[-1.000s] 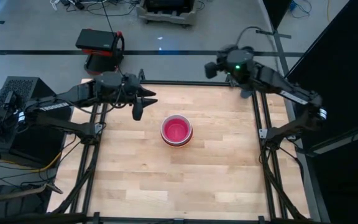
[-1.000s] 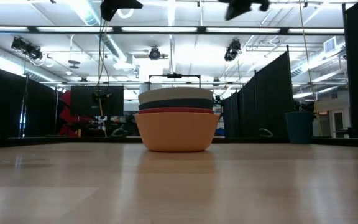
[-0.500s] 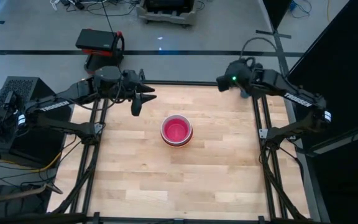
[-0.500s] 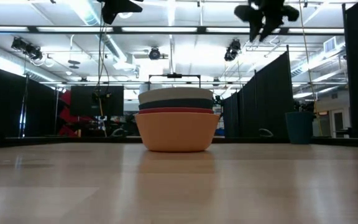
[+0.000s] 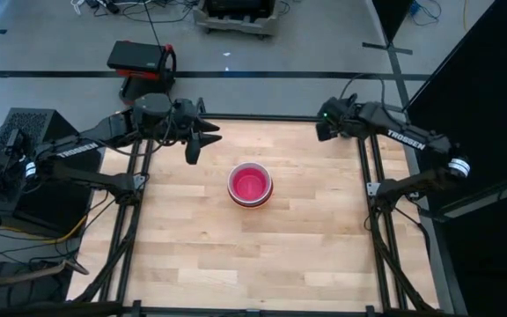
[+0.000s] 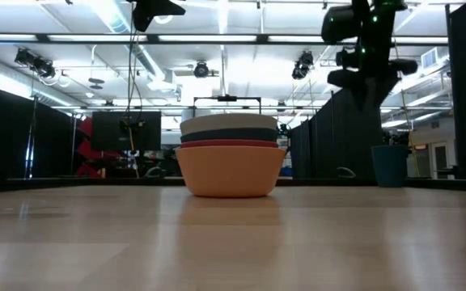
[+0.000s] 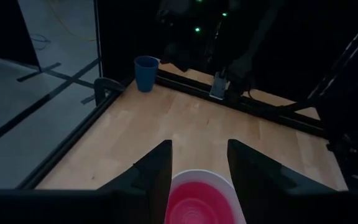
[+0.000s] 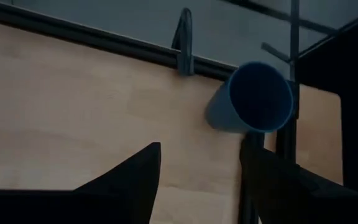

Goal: Nest bowls inside each other
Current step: Move the blue cup to the right side of the stacked bowls

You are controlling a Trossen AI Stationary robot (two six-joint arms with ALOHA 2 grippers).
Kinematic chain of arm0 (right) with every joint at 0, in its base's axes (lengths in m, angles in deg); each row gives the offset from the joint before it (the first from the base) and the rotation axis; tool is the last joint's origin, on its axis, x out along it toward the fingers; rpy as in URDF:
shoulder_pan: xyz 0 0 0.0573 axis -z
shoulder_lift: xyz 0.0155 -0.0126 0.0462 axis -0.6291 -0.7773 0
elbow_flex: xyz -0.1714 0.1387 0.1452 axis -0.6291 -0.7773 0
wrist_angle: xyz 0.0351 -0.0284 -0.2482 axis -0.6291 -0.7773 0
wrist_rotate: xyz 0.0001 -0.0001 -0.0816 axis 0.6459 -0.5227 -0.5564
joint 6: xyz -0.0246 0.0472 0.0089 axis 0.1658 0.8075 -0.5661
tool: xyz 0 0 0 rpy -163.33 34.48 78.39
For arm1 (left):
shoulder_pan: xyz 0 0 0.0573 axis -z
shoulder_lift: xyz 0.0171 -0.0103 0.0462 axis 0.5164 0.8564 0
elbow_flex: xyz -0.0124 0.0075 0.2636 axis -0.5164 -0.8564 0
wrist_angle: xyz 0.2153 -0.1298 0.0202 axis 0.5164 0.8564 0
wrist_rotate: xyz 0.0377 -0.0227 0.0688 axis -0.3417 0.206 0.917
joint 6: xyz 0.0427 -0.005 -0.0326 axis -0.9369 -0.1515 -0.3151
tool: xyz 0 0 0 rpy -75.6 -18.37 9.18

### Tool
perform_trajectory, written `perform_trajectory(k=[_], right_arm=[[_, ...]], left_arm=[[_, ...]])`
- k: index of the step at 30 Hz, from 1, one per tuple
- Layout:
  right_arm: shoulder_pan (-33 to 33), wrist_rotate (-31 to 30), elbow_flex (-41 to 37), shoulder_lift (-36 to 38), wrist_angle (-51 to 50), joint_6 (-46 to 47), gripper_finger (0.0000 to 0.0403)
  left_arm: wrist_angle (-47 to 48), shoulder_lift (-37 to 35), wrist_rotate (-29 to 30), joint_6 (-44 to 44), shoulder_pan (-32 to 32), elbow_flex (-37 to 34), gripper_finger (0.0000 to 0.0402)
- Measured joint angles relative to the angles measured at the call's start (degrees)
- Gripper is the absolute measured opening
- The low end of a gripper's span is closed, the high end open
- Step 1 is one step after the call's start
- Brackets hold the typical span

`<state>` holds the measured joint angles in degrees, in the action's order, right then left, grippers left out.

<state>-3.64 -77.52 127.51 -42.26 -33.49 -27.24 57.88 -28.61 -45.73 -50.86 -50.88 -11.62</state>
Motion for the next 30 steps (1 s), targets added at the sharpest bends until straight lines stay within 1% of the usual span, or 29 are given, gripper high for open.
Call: perform_trajectory(k=[19, 30], right_arm=[[13.74, 6.40, -0.35, -7.86, 5.91, -15.59, 0.0229], [17.09, 6.77, -0.35, -12.41, 6.00, -19.55, 0.0228]], left_arm=[[-0.01, 0.00, -0.71, 4.22, 0.00, 0.00, 0.0143], [-0.01, 0.01, -0.89, 5.54, 0.00, 0.00, 0.0143]])
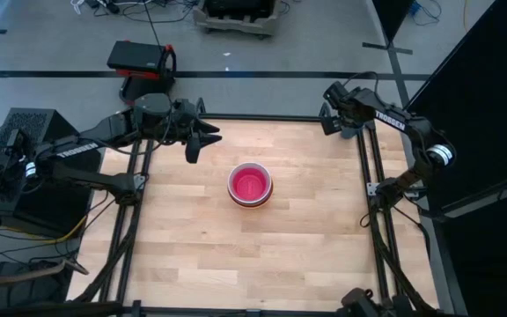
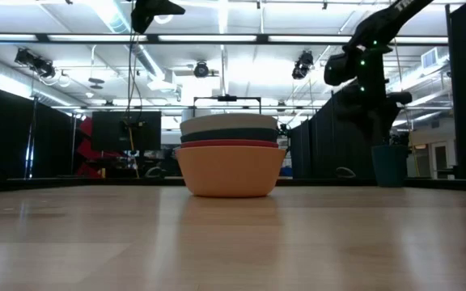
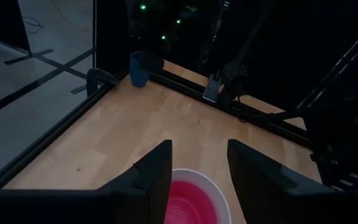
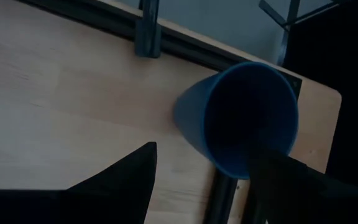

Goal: Nest bowls inside each other
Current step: Move the blue cup to the right side of the stacked bowls

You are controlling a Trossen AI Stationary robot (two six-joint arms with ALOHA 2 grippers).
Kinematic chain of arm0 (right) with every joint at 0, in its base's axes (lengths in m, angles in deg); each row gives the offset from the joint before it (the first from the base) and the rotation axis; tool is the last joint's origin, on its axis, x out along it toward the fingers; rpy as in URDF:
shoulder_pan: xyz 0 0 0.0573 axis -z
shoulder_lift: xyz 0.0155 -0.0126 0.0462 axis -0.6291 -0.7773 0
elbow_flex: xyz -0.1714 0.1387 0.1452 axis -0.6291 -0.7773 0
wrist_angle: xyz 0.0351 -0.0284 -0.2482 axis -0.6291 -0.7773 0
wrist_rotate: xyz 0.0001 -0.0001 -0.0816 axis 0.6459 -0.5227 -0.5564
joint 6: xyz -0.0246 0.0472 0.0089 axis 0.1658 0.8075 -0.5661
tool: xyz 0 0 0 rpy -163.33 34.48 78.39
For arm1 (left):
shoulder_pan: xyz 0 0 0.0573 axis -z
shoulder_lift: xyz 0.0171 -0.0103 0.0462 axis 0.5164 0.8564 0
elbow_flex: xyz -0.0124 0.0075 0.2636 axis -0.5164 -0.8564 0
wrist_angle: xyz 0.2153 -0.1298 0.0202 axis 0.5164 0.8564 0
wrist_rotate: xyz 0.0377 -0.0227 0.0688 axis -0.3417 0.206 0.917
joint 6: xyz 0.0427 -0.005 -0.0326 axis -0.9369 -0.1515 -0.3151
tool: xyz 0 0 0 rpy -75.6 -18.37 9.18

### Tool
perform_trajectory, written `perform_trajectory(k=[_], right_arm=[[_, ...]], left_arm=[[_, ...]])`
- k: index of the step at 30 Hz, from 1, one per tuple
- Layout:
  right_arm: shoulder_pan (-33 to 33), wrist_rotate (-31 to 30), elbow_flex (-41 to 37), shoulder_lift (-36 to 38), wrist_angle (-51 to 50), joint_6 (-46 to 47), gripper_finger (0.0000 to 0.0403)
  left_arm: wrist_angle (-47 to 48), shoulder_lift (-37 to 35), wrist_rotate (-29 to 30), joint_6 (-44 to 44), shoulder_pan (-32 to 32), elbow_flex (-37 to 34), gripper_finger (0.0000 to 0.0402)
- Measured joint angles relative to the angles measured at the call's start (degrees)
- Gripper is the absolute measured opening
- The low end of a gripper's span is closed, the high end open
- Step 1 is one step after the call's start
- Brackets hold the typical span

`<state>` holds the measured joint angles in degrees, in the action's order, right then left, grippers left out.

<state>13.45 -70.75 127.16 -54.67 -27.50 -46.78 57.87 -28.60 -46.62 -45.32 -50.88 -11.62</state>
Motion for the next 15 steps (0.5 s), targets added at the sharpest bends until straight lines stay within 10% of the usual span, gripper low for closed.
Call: perform_trajectory(k=[15], right_arm=[[1.12, 1.44, 0.00, -5.18, 1.67, -1.39, 0.0175]], left_arm=[[-0.02, -0.02, -0.05, 1.48, 0.00, 0.00, 0.0143]])
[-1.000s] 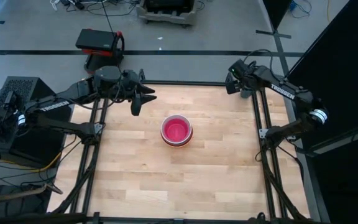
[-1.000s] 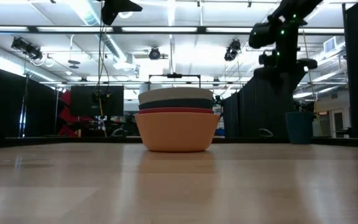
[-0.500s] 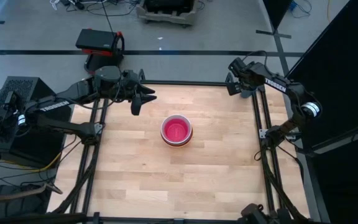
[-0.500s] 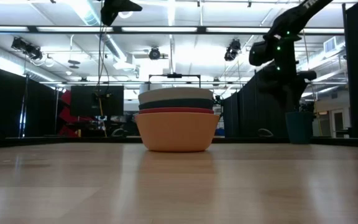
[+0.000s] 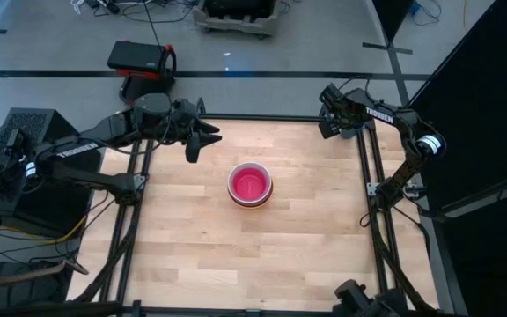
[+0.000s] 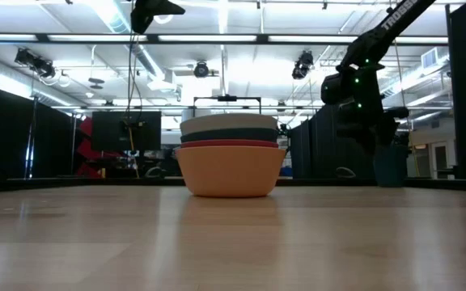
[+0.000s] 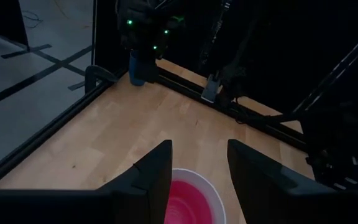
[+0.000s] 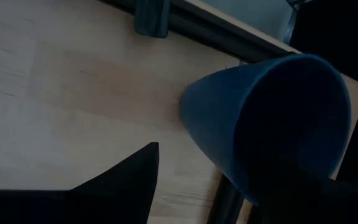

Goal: Nest bowls inside each other
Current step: Move the blue cup to the right side of the stacked bowls

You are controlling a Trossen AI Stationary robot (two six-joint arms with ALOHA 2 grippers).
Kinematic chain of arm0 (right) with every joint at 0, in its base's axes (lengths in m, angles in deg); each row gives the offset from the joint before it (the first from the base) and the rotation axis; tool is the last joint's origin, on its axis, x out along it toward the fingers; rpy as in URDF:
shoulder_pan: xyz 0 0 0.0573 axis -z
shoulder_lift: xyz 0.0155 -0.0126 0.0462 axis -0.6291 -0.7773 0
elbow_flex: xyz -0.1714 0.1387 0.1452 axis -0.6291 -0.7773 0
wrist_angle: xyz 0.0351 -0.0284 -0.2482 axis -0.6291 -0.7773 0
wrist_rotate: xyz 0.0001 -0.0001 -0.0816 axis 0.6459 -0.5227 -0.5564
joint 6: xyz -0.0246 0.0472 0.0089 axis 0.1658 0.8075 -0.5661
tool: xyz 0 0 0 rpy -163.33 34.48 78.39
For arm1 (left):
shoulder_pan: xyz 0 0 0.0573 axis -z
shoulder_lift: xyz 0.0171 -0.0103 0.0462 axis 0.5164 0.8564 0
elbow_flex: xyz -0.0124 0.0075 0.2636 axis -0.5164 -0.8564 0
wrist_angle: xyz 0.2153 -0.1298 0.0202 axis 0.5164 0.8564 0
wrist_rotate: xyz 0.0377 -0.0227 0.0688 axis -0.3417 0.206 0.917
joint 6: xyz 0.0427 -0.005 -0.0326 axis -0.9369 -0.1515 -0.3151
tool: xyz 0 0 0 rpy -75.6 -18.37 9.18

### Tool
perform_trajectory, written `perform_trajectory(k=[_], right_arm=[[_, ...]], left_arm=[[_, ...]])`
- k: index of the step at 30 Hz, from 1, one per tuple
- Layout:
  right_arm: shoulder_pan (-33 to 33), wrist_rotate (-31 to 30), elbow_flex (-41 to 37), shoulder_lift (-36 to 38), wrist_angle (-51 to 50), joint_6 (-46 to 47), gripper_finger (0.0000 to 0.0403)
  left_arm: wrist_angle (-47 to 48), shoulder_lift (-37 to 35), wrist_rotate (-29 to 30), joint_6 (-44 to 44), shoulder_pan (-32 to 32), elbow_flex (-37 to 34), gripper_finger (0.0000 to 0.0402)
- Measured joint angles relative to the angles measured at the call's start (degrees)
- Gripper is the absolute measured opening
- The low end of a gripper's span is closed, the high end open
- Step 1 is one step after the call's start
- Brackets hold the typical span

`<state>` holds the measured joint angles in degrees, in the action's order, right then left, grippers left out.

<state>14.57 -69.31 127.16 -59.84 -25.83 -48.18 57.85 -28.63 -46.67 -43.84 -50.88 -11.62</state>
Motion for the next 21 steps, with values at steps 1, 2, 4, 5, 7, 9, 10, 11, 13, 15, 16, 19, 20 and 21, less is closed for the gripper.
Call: perform_trajectory(k=[1, 2, 4, 5, 7, 9, 10, 11, 13, 15, 16, 19, 20, 21], right_arm=[[0.07, 0.10, 0.00, -0.34, 0.11, -0.09, 0.0171], [0.15, 0.19, 0.00, -0.69, 0.22, -0.18, 0.0168], [0.28, 0.37, 0.00, -1.32, 0.44, -0.35, 0.0159], [0.29, 0.41, 0.00, -1.36, 0.47, -0.35, 0.0143], [0.29, 0.56, 0.00, -1.36, 0.49, -0.32, 0.0106], [0.58, 1.95, 0.00, -1.36, 0.75, -0.27, 0.0066], [0.83, 2.79, 0.00, -1.36, 0.97, -0.27, 0.0046], [1.13, 3.68, 0.00, -1.36, 1.22, -0.26, 0.0027], [1.76, 5.07, 0.00, -1.36, 1.86, -0.25, 0.0008], [2.31, 6.14, 0.05, -1.26, 1.96, -0.22, 0.0005], [2.07, 6.87, 0.39, -0.62, 2.03, -0.05, 0.0005], [1.35, 9.07, 1.40, 1.30, 2.25, 0.46, 0.0004], [1.11, 9.80, 1.73, 1.94, 2.32, 0.63, 0.0004], [0.87, 10.54, 2.07, 2.58, 2.40, 0.81, 0.0003]], left_arm=[[0.00, 0.00, 0.00, 0.10, 0.00, 0.00, 0.0143], [0.00, 0.00, -0.01, 0.20, 0.00, 0.00, 0.0143], [0.02, 0.00, -0.01, 0.39, 0.00, 0.00, 0.0143], [0.00, 0.00, -0.01, 0.40, 0.00, 0.00, 0.0143], [0.02, 0.00, -0.01, 0.40, 0.00, 0.00, 0.0143], [0.02, 0.00, -0.01, 0.40, 0.00, 0.00, 0.0143], [0.01, 0.00, -0.01, 0.40, 0.00, 0.00, 0.0143], [0.02, 0.00, -0.01, 0.41, 0.00, 0.00, 0.0143], [0.02, 0.00, -0.03, 0.41, 0.00, 0.00, 0.0143], [0.01, 0.00, -0.04, 0.42, 0.00, 0.00, 0.0143], [-0.07, 0.00, -0.03, 0.36, 0.00, 0.00, 0.0143], [-0.38, 0.00, -0.03, 0.13, -0.02, 0.00, 0.0143], [-0.48, 0.00, -0.02, 0.05, -0.02, 0.00, 0.0143], [-0.58, 0.00, -0.02, -0.02, -0.03, 0.00, 0.0143]])
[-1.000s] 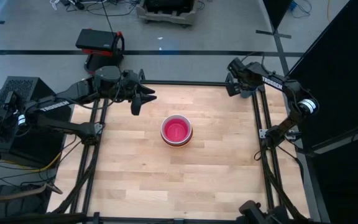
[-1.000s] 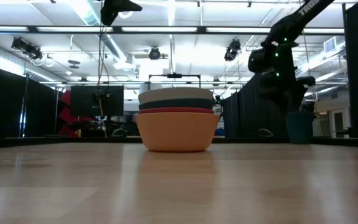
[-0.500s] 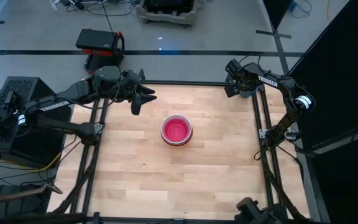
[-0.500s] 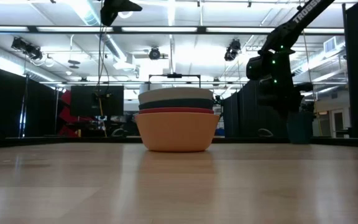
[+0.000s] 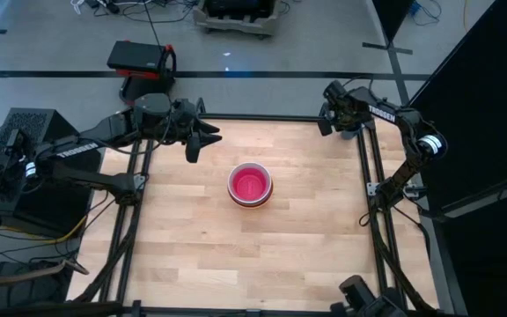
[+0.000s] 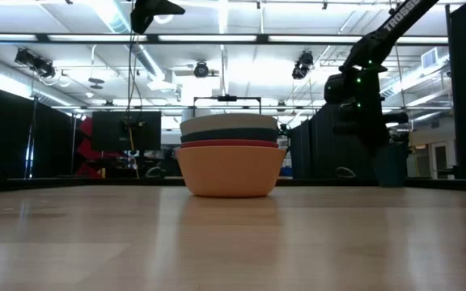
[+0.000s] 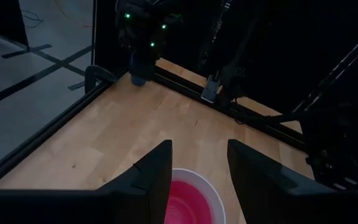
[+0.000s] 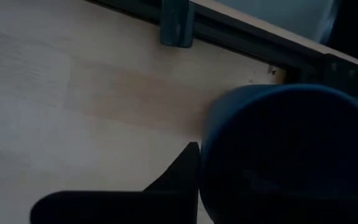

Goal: Nest bowls inside each other
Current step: Move the blue cup to the right side of the stacked bowls

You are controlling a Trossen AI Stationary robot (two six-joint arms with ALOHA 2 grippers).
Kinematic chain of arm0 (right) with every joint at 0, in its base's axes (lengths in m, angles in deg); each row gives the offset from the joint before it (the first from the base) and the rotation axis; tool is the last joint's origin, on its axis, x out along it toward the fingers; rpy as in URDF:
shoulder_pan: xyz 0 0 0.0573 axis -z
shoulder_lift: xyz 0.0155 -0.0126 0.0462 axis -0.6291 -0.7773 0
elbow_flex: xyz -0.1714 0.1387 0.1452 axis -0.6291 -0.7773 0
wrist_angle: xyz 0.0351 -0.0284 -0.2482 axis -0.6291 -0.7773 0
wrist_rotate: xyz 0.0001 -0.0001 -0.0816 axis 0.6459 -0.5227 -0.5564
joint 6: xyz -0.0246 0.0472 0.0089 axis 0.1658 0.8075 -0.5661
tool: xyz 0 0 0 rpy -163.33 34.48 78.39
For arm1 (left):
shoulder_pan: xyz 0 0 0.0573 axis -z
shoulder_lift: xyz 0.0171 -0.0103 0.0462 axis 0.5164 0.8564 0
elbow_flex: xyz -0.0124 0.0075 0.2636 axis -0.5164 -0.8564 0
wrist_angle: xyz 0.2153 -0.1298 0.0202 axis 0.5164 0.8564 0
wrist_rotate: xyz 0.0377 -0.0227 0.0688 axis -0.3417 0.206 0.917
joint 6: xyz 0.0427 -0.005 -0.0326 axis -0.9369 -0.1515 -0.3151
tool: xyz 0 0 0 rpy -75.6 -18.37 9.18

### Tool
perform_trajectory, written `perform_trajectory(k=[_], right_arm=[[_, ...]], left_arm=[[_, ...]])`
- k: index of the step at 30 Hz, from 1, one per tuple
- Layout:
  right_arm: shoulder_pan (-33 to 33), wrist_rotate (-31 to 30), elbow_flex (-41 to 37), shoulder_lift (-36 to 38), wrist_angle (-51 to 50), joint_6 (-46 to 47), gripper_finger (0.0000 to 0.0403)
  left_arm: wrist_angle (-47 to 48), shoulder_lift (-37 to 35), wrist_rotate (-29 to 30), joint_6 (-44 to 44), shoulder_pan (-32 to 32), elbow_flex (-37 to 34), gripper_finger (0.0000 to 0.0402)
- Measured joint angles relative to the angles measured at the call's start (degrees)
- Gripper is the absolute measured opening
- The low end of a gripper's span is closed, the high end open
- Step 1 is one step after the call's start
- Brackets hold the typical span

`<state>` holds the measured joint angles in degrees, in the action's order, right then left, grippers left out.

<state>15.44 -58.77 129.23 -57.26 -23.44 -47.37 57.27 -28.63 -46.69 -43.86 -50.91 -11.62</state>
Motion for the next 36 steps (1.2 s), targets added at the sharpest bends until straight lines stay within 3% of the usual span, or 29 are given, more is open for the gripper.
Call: perform_trajectory(k=[13, 23, 36], right_arm=[[-3.17, 9.55, 4.40, 8.33, 0.97, 2.23, 0.0000], [-17.56, 19.92, 12.97, 17.82, 1.81, -1.86, 0.0000], [-37.23, 12.76, 14.16, 15.13, -10.13, -11.31, 0.0000]], left_arm=[[-1.35, 0.00, 0.04, -1.00, -0.06, 0.00, 0.0143], [-2.70, 0.00, 0.71, -1.70, -2.01, 0.00, 0.0143], [-4.34, 0.00, 0.46, -0.64, -3.03, 0.01, 0.0143]])
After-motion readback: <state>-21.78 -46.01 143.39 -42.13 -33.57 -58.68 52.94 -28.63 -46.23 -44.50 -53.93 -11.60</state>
